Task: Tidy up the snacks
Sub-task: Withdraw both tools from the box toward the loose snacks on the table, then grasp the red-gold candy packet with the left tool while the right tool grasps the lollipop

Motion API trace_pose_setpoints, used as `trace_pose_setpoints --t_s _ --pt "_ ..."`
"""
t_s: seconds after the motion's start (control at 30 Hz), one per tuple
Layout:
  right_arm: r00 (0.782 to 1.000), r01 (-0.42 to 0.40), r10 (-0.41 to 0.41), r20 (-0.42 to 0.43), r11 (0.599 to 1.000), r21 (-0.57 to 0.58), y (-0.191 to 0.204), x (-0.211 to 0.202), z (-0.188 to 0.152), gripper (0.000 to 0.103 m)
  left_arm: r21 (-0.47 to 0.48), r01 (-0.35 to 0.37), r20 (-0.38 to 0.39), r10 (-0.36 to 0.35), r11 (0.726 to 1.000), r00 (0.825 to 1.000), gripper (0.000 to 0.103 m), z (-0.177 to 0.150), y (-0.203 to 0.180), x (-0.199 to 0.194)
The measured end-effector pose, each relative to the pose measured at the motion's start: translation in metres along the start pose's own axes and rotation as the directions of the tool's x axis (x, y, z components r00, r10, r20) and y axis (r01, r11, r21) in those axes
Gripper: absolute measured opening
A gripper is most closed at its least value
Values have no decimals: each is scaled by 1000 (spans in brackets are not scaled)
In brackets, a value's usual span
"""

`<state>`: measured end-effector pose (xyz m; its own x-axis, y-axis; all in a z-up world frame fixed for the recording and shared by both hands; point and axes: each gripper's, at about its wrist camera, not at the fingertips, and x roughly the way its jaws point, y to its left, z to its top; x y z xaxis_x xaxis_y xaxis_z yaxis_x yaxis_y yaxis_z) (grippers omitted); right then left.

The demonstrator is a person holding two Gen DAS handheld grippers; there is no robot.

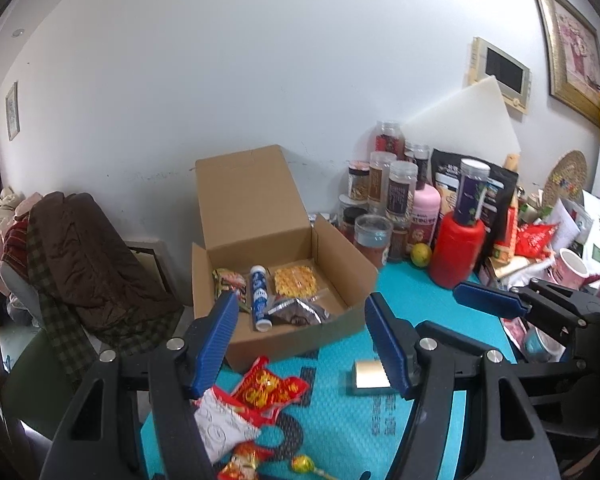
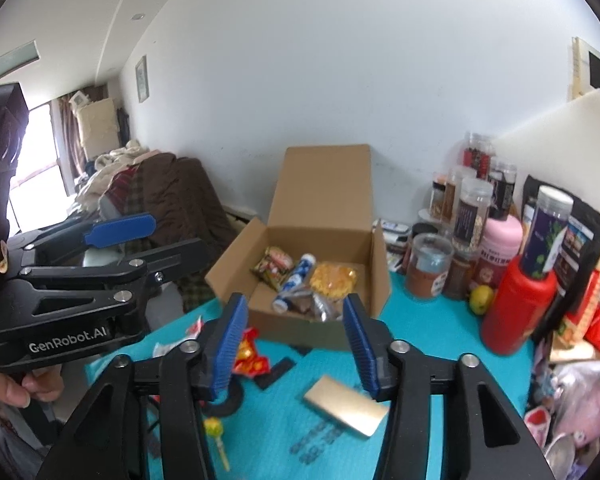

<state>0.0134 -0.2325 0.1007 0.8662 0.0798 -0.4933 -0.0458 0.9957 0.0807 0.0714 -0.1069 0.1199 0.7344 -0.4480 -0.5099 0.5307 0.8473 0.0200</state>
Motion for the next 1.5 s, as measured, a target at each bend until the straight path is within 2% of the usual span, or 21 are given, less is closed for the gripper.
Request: trace_pose_setpoints --t_s 0.37,0.7,0.83,1.17,1.3,1.5 --pt "997 -57 57 -46 998 -1 28 6 -45 51 -35 -2 -68 0 999 998 65 -43 16 -1" --pt "982 -147 150 -115 989 31 46 33 -83 51 -53 -25 -147 17 998 989 65 -84 39 11" --pt "971 -171 176 -160 984 45 53 48 -98 51 -60 -33 -192 21 998 981 65 -102 47 19" --pt "941 -209 218 -258 976 63 65 85 -129 51 -147 -36 -281 -7 989 960 65 -147 79 37" --pt "925 -219 227 -304 974 63 73 103 -139 51 -194 -18 -315 -44 981 948 65 -163 92 44" --pt "903 -235 243 -355 970 67 81 122 -150 51 -229 7 -331 -84 973 940 65 -176 101 50"
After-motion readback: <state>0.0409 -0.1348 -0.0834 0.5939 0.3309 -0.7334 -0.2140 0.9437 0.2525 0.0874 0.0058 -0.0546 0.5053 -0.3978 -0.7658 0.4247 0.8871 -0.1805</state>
